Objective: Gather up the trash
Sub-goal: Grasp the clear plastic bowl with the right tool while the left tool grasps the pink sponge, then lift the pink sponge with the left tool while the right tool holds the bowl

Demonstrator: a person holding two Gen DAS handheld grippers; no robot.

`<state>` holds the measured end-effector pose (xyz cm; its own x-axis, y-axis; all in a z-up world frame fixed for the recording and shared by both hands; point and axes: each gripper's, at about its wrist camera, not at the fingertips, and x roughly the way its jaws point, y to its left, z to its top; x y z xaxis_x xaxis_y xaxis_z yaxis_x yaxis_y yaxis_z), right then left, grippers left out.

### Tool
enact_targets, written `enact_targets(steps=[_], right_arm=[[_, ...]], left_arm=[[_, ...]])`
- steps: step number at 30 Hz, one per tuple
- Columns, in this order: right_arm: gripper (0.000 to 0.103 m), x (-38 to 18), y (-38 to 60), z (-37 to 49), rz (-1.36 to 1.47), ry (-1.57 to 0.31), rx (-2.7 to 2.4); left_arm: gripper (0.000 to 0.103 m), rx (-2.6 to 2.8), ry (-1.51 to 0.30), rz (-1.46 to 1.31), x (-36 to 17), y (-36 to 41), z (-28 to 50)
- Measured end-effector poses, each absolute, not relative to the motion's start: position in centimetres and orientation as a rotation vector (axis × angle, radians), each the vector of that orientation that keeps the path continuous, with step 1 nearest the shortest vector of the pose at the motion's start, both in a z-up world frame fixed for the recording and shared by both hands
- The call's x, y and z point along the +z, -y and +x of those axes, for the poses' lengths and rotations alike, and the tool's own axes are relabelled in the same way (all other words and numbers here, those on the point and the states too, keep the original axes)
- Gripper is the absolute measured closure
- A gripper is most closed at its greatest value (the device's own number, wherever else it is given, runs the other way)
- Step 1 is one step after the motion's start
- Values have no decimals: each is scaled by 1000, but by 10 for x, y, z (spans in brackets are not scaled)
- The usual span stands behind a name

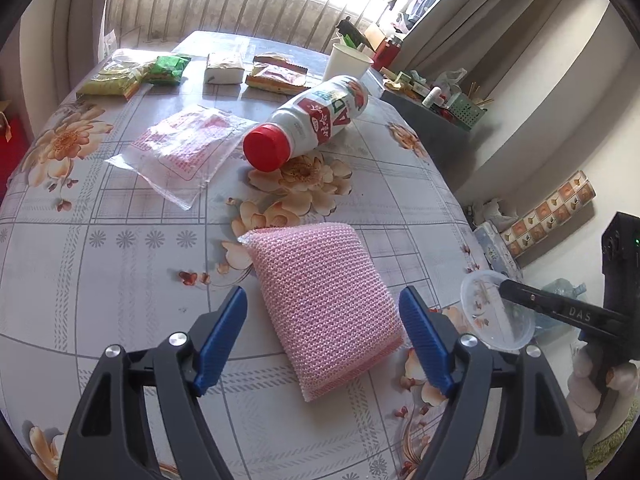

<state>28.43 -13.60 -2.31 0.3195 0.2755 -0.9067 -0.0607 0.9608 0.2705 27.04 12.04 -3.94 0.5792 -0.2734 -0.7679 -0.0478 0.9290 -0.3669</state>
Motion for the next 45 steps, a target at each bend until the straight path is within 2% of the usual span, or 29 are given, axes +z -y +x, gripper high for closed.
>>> enact_targets(steps=[10, 19, 21, 24, 25, 26, 32, 40, 45], right_arm=[[96, -30, 188, 240, 310, -1148, 190], [97, -33, 193, 225, 325, -1126, 214], [97, -34, 193, 221, 324, -1123, 219], [97, -34, 190, 217, 318, -1117, 231], [98, -34, 190, 215, 319, -1117, 237], [98, -34, 190, 214, 322, -1117, 242], [98, -33, 188, 205, 326, -1113, 253], [97, -36, 182, 185, 326, -1130, 302], [89, -42, 174, 185, 315, -1163, 305]], left_arm=[[12, 11, -928, -153, -52, -71, 307], [11, 42, -948, 53, -63, -59, 310], [14, 40, -952, 64, -65, -64, 306], [26, 17, -939, 95, -64, -70, 297], [32, 7, -935, 103, -63, -70, 294], [43, -8, -940, 108, -63, -72, 291], [48, -102, -957, 101, -57, -77, 261], [49, -309, -1040, -79, -50, -79, 198], [48, -294, -1027, -73, -45, -82, 188]])
